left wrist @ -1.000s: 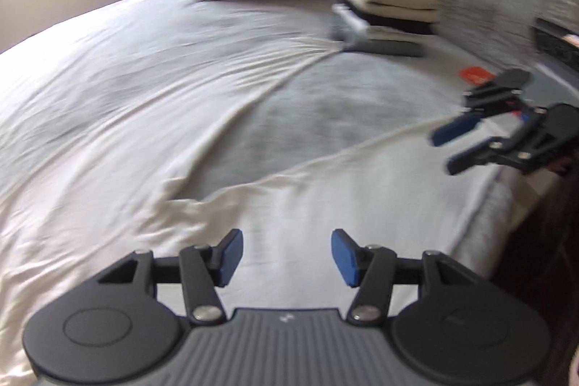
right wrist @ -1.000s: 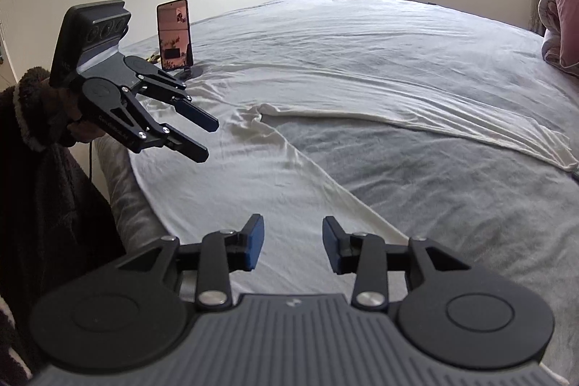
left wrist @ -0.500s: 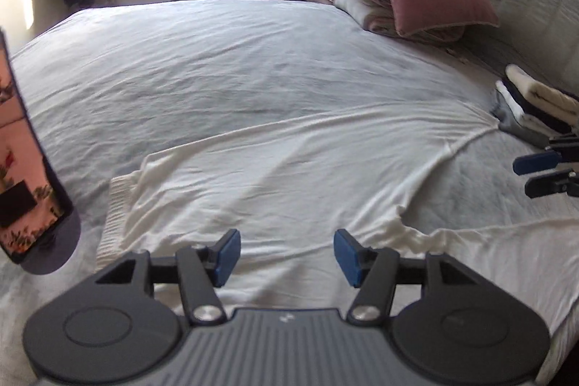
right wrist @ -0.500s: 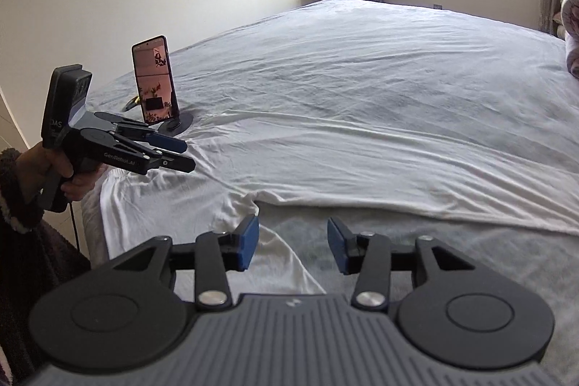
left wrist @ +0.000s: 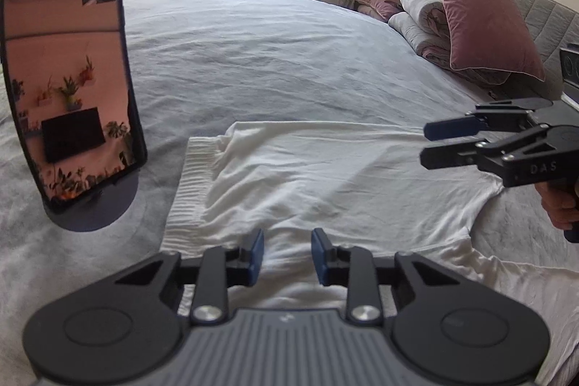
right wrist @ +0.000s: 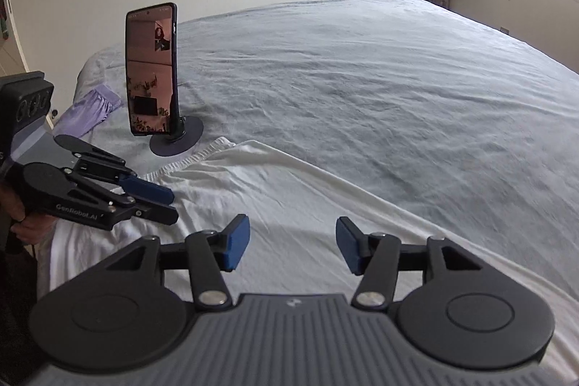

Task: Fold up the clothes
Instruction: 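Grasp the white waistband with the left gripper while the right gripper grasps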

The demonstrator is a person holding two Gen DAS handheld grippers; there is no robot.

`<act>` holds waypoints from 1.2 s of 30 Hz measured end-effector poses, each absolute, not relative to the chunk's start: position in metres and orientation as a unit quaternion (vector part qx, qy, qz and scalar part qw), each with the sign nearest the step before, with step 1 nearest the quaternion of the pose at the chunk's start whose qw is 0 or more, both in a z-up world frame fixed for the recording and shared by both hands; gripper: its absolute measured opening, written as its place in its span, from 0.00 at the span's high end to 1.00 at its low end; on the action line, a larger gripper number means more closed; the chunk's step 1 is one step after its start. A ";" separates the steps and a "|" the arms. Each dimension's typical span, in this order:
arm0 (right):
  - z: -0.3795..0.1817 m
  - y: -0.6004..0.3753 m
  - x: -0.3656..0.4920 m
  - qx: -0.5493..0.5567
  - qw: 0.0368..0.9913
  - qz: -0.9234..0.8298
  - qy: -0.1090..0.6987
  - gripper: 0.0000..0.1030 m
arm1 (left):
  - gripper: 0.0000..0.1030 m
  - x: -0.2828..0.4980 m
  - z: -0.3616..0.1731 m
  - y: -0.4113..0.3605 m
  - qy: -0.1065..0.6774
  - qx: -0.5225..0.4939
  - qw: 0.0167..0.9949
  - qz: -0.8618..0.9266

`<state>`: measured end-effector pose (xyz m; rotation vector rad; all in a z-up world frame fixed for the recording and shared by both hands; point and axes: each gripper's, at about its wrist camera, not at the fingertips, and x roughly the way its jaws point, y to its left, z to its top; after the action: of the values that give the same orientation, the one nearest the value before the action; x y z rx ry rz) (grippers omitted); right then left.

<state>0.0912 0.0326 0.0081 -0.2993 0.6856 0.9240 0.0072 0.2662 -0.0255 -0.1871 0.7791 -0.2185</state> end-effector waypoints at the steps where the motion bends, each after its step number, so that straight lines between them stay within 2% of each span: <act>1: 0.005 0.042 0.097 -0.150 0.825 0.437 0.325 0.45 | 0.75 0.008 -0.027 0.268 0.381 -0.094 0.914 -0.107; 7: -0.013 0.094 0.128 -0.194 0.812 0.441 0.330 0.45 | 0.79 0.008 -0.026 0.276 0.384 -0.105 0.910 -0.112; 11: -0.025 0.117 0.151 -0.211 0.809 0.431 0.340 0.45 | 0.88 0.013 -0.030 0.280 0.399 -0.122 0.904 -0.097; 15: -0.033 0.126 0.165 -0.216 0.804 0.424 0.357 0.45 | 0.91 0.015 -0.031 0.283 0.409 -0.133 0.898 -0.092; 16: -0.035 0.127 0.166 -0.216 0.802 0.425 0.360 0.48 | 0.92 0.016 -0.031 0.284 0.411 -0.134 0.897 -0.090; 18: -0.037 0.129 0.164 -0.216 0.802 0.426 0.357 0.64 | 0.95 0.016 -0.032 0.283 0.416 -0.132 0.896 -0.085; 19: -0.037 0.130 0.162 -0.217 0.802 0.427 0.358 0.83 | 0.96 0.017 -0.033 0.282 0.418 -0.126 0.896 -0.080; 20: -0.037 0.132 0.160 -0.216 0.800 0.428 0.362 0.98 | 0.97 0.017 -0.034 0.280 0.419 -0.120 0.897 -0.075; 28: 0.005 0.118 0.127 -0.194 0.827 0.413 0.329 0.98 | 0.97 0.014 -0.036 0.268 0.411 -0.076 0.907 -0.053; 36: 0.062 0.099 0.054 -0.183 0.828 0.438 0.299 0.98 | 0.96 0.016 -0.035 0.269 0.410 -0.089 0.907 -0.034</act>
<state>0.0544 0.0986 0.0615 -0.3891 0.6344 0.9296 0.0162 0.2692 -0.0352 -0.1839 0.8454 -0.0693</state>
